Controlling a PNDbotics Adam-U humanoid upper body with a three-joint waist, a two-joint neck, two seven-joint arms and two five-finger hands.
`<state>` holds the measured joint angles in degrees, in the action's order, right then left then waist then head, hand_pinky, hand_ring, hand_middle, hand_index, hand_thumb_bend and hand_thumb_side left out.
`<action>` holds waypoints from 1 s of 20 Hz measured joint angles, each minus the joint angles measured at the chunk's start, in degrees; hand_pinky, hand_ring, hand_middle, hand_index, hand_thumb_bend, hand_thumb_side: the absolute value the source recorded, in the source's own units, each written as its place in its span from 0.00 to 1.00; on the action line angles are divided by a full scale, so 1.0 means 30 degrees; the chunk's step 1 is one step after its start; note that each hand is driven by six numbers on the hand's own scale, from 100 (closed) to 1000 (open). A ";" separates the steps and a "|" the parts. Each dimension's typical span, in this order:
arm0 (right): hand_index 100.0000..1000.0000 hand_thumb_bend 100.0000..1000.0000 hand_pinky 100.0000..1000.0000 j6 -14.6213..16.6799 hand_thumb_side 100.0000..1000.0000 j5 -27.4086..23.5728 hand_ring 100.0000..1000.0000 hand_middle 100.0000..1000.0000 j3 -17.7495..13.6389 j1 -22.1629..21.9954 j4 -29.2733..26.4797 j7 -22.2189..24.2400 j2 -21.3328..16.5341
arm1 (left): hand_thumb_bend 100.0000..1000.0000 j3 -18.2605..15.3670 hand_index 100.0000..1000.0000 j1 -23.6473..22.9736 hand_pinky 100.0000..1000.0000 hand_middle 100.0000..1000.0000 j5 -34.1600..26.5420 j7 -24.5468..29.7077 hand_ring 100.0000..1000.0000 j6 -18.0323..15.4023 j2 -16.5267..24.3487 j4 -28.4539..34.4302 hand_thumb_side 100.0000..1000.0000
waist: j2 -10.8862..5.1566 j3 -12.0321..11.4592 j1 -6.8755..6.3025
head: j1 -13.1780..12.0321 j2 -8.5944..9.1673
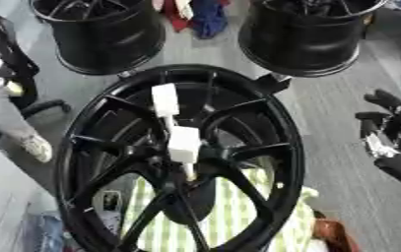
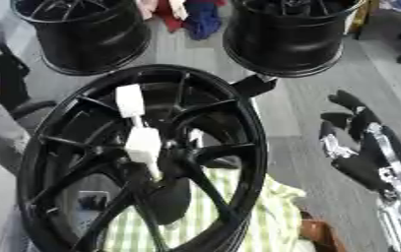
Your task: Pull the pin out of the wheel hub.
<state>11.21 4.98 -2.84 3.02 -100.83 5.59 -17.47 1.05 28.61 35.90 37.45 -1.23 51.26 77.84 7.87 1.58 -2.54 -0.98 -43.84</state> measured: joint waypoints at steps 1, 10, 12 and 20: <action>0.97 0.00 0.83 -0.0002 0.28 0.0000 0.78 0.90 -0.0004 0.0001 0.0000 -0.0004 0.0000 | 0.07 -0.0143 0.76 -0.0201 0.46 0.59 0.0116 -0.0128 0.55 0.0136 -0.0138 -0.0745 0.13 | 0.0019 0.0018 0.0015 | 0.0006 0.0000; 0.97 0.00 0.83 -0.0027 0.28 0.0000 0.78 0.90 -0.0107 0.0018 0.0000 -0.0034 0.0003 | 0.65 -0.1424 0.92 -0.1278 0.77 0.89 0.1033 -0.4535 0.86 0.1089 -0.1519 -0.5608 0.68 | 0.0080 0.0030 0.0143 | 0.0082 0.0000; 0.97 0.00 0.83 -0.0026 0.28 0.0000 0.78 0.90 -0.0111 0.0024 0.0000 -0.0036 0.0010 | 0.60 -0.1627 0.91 -0.1421 0.76 0.86 0.0790 -0.5861 0.83 0.1167 -0.1830 -0.6114 0.69 | 0.0080 0.0028 0.0244 | 0.0086 0.0000; 0.97 0.00 0.83 -0.0005 0.28 -0.0001 0.78 0.90 -0.0118 0.0025 -0.0001 -0.0074 0.0027 | 0.22 -0.2716 0.82 -0.2523 0.67 0.73 -0.3077 -1.1230 0.67 0.0752 -0.3405 -0.5347 0.59 | 0.0089 -0.0110 0.0419 | 0.0104 0.0000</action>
<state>11.19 4.98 -3.19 3.09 -100.83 5.37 -17.39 -7.10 21.05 26.67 3.77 1.02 41.05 61.80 8.14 1.25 -1.29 -0.67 -43.84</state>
